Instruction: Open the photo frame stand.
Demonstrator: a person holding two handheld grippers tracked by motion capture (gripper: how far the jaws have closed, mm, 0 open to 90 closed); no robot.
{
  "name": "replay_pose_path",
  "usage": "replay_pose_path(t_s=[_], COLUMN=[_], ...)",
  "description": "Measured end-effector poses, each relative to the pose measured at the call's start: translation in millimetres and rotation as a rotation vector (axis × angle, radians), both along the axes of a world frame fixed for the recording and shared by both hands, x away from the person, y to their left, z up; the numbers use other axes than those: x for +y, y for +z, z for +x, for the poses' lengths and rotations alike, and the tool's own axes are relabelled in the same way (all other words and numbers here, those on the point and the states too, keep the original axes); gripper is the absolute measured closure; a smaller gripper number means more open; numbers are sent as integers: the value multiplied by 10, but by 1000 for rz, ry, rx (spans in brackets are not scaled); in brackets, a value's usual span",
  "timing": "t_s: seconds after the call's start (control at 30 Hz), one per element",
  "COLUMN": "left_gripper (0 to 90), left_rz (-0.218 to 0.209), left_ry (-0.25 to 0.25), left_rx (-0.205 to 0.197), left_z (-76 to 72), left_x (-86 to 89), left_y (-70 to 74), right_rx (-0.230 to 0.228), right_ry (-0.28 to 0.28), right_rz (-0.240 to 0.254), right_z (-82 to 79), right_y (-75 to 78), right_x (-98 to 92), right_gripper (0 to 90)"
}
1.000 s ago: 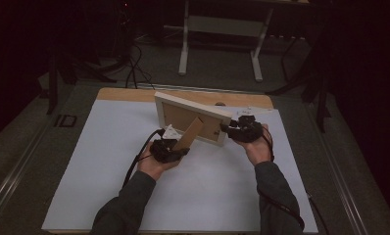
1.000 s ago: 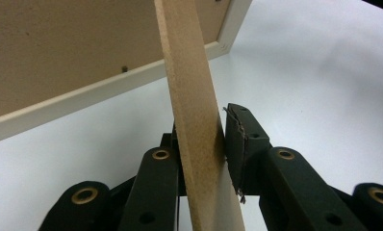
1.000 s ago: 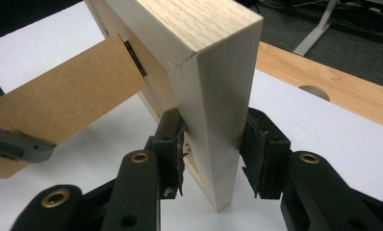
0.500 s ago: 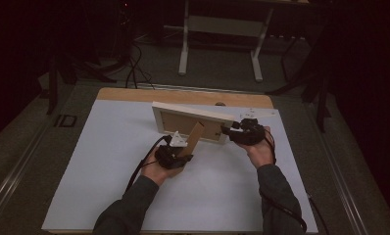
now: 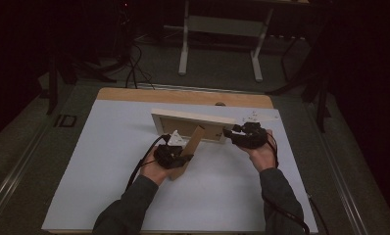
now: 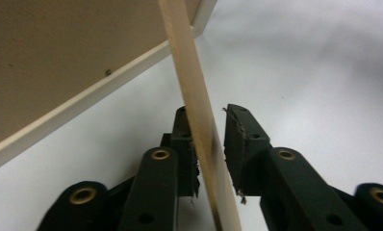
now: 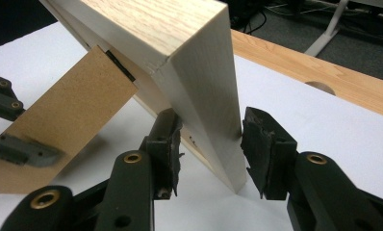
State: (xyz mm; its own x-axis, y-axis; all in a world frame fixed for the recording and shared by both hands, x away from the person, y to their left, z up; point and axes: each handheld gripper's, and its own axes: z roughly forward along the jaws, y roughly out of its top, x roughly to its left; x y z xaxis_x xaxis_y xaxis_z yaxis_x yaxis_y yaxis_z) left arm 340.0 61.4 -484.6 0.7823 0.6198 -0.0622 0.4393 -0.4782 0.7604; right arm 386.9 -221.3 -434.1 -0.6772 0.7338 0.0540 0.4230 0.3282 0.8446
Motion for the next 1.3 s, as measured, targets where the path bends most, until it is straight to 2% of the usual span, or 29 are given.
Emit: replay_pose_path(t_s=[0.23,0.3,0.7,0.83,1.1,1.3], left_gripper=[812,816,803,802,797,758], left_rz=[4,12,16,3,3,-13], left_ry=[22,45,89,62,52,45], left_rx=[3,6,17,18,18,26], left_z=[15,38,102,45,17,5], left_x=[39,79,215,187,183,188], left_y=[-32,-57,-52,-49,-70,-76], right_rx=[-16,-19,-36,-40,-42,-42], right_ry=[4,9,27,29,41,49], right_rz=[-15,-22,-43,-54,-66,-70], right_z=[-78,-93,-135,-145,-170,-173], right_y=[-21,-22,-28,-29,-33,-36], right_x=[14,27,157,171,177,172], right_gripper=[576,576,587,587,585,583])
